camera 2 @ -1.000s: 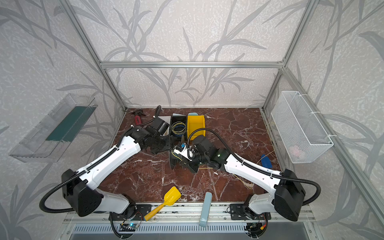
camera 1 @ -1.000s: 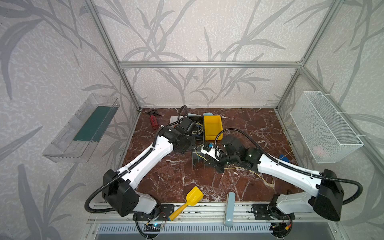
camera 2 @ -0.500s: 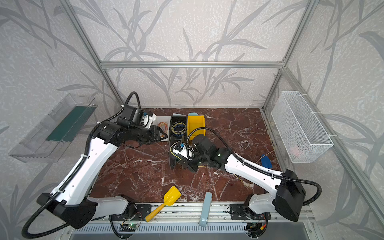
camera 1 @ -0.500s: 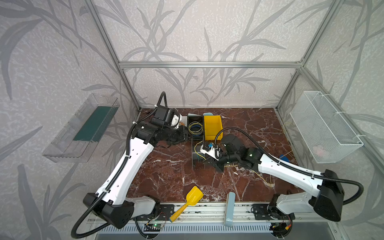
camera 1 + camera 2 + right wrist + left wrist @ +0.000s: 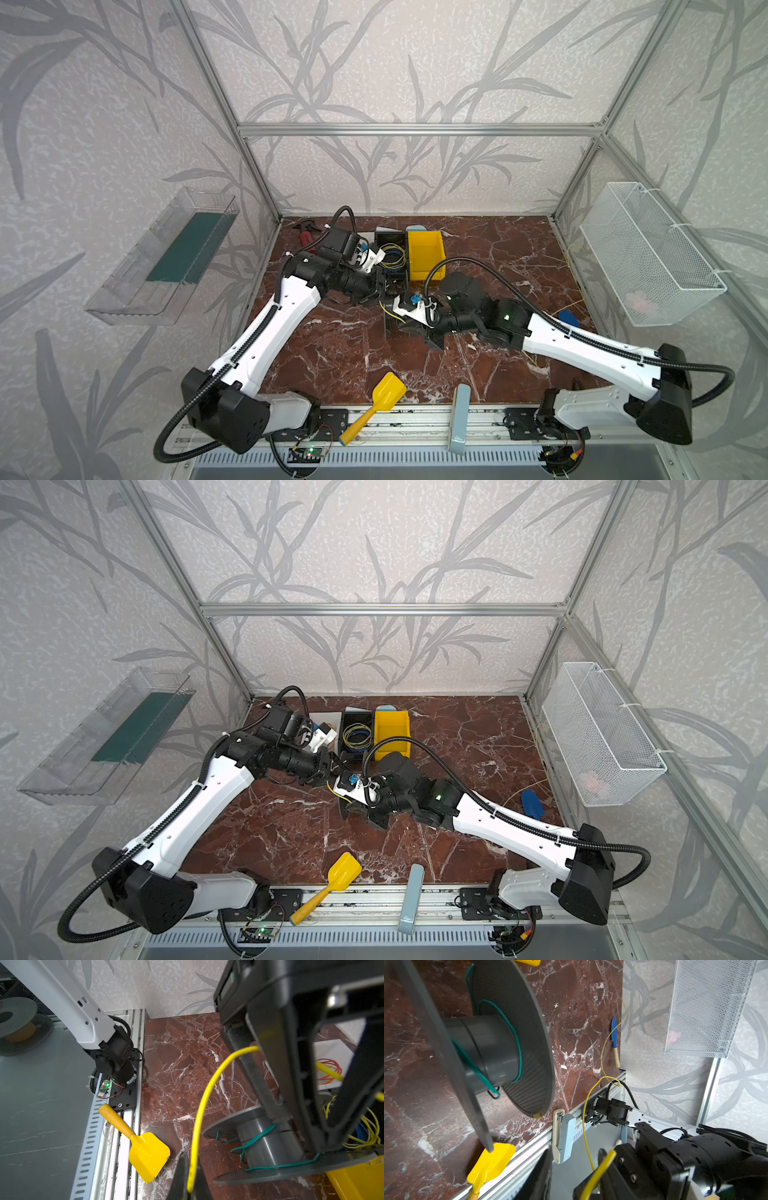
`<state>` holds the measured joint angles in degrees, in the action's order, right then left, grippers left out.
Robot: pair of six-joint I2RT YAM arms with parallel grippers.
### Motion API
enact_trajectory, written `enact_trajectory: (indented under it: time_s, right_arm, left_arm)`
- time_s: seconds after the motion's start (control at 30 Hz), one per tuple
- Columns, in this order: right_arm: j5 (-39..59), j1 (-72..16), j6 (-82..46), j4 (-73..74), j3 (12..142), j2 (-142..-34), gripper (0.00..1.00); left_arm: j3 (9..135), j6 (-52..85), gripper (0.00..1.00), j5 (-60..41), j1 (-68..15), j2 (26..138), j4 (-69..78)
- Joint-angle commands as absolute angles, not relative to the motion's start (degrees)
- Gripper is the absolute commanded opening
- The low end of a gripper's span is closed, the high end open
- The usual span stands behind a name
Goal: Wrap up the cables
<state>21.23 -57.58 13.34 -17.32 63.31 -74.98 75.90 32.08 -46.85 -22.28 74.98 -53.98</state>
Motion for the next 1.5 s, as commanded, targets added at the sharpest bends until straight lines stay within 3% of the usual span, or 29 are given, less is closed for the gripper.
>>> enact_trajectory:
  time_s: [0.0, 0.07, 0.2, 0.33, 0.47, 0.73, 0.83, 1.03, 1.2, 1.33, 1.47]
  right_arm:
    - [20.4, -57.8, 14.3, -18.4, 65.5, -75.6, 0.0]
    - [20.2, -58.1, 14.5, -18.5, 65.8, -75.9, 0.0]
    - [19.4, -58.3, 14.5, -19.0, 65.8, -76.1, 0.0]
    - [18.4, -60.6, 14.5, -19.1, 65.3, -76.0, 0.0]
    - [16.2, -61.0, 12.9, -16.5, 63.2, -75.0, 0.0]
    - [14.6, -61.1, 9.4, -13.8, 60.1, -73.6, 0.0]
    - [15.0, -61.1, 7.9, -14.1, 59.9, -74.7, 0.0]
    - [13.3, -61.0, 4.3, -15.8, 60.4, -76.2, 0.0]
    - [10.4, -61.0, 1.6, -19.4, 61.4, -76.8, 0.0]
    - [8.9, -61.0, 1.1, -22.0, 62.3, -77.6, 0.0]
    - [4.8, -60.7, 0.4, -24.3, 63.9, -79.4, 0.0]
  left_arm:
    - [75.3, 32.3, 0.23, -48.8, -22.3, 72.8, -51.1]
    - [74.8, 33.5, 0.12, -48.0, -22.3, 72.4, -49.6]
    - [74.1, 35.2, 0.0, -45.8, -22.2, 71.6, -47.4]
    - [71.7, 41.3, 0.0, -41.0, -22.0, 68.3, -39.1]
    - [62.0, 56.3, 0.0, -35.0, -21.7, 61.1, -15.3]
    - [48.4, 65.8, 0.0, -13.0, -21.5, 50.4, 10.0]
    - [48.1, 64.5, 0.0, -6.9, -21.2, 48.8, 10.3]
    - [54.8, 62.0, 0.0, -13.4, -21.1, 54.5, 2.4]
    - [61.9, 55.1, 0.39, -16.5, -20.9, 57.8, -14.3]
    - [63.5, 50.1, 0.55, -14.6, -20.4, 56.2, -22.4]
    - [65.3, 45.0, 0.59, -12.7, -18.2, 54.8, -31.4]
